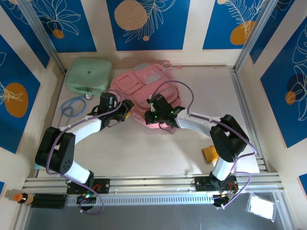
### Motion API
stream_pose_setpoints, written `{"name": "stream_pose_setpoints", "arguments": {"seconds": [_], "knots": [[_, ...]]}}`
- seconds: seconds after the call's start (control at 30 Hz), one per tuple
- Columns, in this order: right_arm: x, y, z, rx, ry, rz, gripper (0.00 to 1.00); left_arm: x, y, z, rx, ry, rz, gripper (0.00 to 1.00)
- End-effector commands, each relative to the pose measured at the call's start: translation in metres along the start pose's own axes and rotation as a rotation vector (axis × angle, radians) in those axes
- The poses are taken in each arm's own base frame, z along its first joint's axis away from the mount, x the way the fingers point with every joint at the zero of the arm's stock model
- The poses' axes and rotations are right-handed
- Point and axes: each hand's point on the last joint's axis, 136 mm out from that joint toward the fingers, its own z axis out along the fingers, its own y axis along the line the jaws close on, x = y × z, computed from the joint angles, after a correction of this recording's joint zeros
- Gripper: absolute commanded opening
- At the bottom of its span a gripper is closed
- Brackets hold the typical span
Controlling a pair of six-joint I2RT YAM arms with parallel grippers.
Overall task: Pack the student bag
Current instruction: Zip the student bag at the top-center of the table.
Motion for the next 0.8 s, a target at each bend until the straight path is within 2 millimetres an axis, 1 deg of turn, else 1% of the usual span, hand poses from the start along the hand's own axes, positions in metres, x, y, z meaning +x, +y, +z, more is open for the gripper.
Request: {"name": "stream_pose_setpoints", "arguments": {"seconds": [0.0,0.07,0.2,0.27,0.47,0.57,0.73,0.77], "knots": [[-0.018,0.034,-0.006,-0.118,-0.041,-0.024,0.00,0.003,-0.020,0.006,0.082,0.021,-0.012,0.54],[-0.018,0.036,-0.007,-0.126,-0.040,-0.024,0.00,0.003,-0.021,0.011,0.084,0.027,-0.015,0.51],[-0.018,0.036,-0.006,-0.128,-0.037,-0.020,0.00,0.006,-0.020,0.021,0.081,0.041,-0.029,0.41],[-0.018,0.037,-0.007,-0.132,-0.037,-0.021,0.00,0.005,-0.018,0.024,0.078,0.037,-0.034,0.37],[-0.017,0.039,-0.007,-0.143,-0.032,-0.025,0.00,0.004,-0.021,0.031,0.083,0.041,-0.030,0.35],[-0.015,0.037,-0.007,-0.134,-0.028,-0.029,0.00,0.003,-0.022,0.035,0.081,0.043,-0.026,0.32],[-0.009,0.024,-0.009,-0.114,-0.008,-0.016,0.00,0.001,-0.024,0.041,0.085,0.046,-0.021,0.18],[-0.009,0.019,-0.011,-0.109,-0.009,-0.006,0.00,0.000,-0.025,0.041,0.087,0.046,-0.016,0.12]]}}
